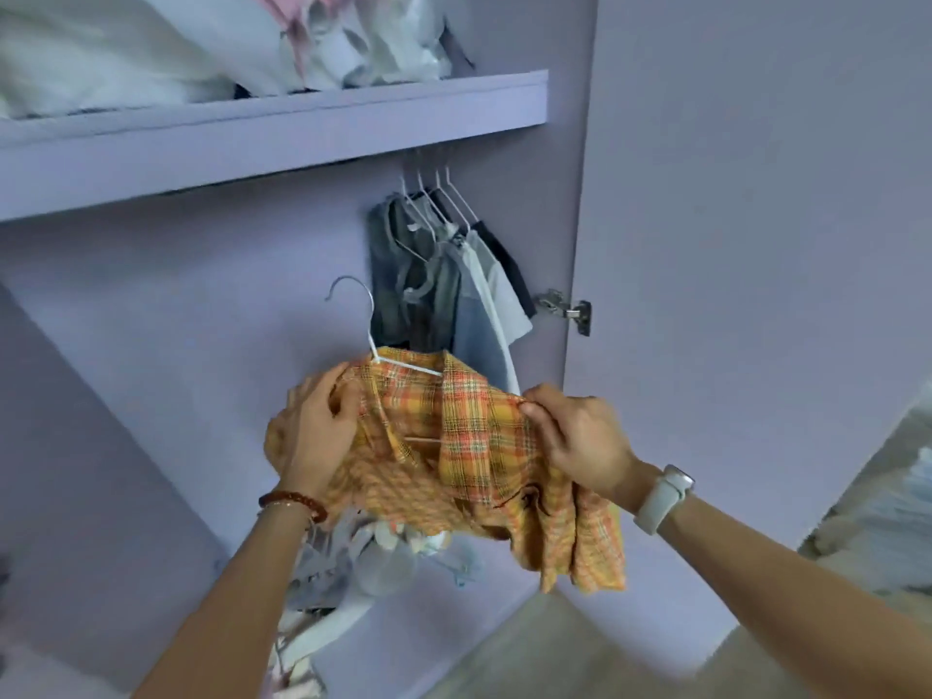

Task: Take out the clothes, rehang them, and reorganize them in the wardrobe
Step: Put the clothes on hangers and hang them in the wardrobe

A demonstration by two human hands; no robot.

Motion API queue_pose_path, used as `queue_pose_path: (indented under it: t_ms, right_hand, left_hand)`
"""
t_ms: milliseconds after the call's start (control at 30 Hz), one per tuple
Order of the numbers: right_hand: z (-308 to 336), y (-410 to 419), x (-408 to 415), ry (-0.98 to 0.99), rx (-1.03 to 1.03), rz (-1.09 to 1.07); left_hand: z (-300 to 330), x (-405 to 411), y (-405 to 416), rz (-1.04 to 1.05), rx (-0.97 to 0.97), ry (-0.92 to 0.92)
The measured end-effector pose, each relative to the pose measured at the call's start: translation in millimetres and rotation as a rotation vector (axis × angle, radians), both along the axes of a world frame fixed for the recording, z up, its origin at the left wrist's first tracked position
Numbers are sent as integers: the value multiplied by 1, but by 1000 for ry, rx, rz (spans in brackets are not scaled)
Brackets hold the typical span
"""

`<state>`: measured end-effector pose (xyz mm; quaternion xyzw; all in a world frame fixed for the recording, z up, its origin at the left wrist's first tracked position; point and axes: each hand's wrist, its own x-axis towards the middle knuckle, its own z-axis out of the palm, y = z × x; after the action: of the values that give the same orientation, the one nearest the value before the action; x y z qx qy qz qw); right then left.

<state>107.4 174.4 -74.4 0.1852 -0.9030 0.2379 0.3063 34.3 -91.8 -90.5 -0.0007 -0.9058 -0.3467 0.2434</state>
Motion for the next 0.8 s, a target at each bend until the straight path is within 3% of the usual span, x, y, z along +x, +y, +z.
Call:
queue_pose_path:
  t_ms: [67,167,400,567,800]
  right_hand:
    - [-1,-22,-22,43,-25,-29]
    - [-1,-44,-58,31,-104,-79]
    - [20,-87,-151,-58,-328,-78]
    - [36,-104,-218,-81,-560,-57]
    - [41,-115,-297,41,-593,-58]
  left_hand:
    - [16,-5,-15,30,-4,4]
    - [44,-5,-23,60,-29,165]
    - [111,-30,-8,167,-372,505]
    - [135,-83,7,280,-464,593]
    - [124,-140,5,556,-589,672]
